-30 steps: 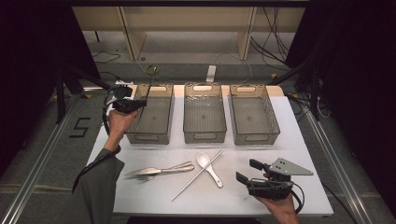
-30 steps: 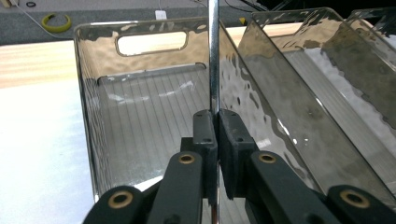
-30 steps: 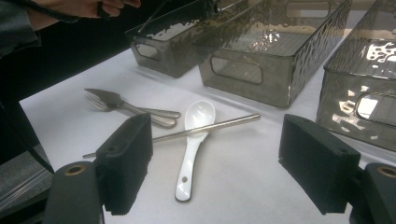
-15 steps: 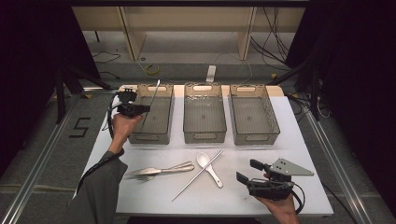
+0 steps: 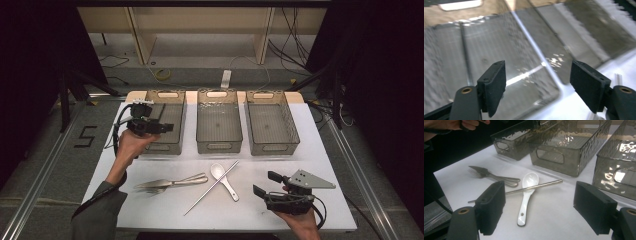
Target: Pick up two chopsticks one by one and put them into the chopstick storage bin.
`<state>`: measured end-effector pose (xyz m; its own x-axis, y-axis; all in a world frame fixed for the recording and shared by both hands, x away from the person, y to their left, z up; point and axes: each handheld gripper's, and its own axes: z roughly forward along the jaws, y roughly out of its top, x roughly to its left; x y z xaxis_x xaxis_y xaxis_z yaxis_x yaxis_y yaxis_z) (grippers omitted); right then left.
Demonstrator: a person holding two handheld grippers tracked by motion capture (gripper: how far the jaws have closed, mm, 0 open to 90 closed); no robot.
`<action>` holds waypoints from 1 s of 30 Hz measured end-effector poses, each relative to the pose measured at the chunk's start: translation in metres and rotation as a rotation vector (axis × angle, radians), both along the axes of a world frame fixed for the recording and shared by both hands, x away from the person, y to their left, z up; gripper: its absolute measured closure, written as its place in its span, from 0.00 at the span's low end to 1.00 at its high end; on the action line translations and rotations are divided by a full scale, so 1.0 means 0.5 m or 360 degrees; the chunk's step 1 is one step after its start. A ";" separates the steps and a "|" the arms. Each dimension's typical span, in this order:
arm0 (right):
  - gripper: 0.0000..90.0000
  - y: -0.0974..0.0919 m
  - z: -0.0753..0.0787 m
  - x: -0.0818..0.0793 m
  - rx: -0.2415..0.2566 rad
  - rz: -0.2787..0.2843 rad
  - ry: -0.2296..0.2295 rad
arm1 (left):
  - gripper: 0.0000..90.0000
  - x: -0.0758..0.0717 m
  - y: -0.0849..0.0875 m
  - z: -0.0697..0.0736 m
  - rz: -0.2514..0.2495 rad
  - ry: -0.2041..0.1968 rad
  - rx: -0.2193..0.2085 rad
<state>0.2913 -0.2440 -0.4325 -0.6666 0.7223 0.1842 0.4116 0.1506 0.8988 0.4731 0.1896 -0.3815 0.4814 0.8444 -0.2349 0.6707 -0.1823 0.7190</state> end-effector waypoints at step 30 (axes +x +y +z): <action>0.29 -0.002 0.000 -0.003 -0.0025 0.0001 -0.0016 | 0.22 -0.132 -0.162 -0.060 -0.0439 0.0211 0.0241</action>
<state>0.2900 -0.2452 -0.4324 -0.6689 0.7246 0.1662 0.4025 0.1651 0.9004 0.4072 0.1088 -0.4117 0.6704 0.7165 -0.1927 0.6669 -0.4679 0.5799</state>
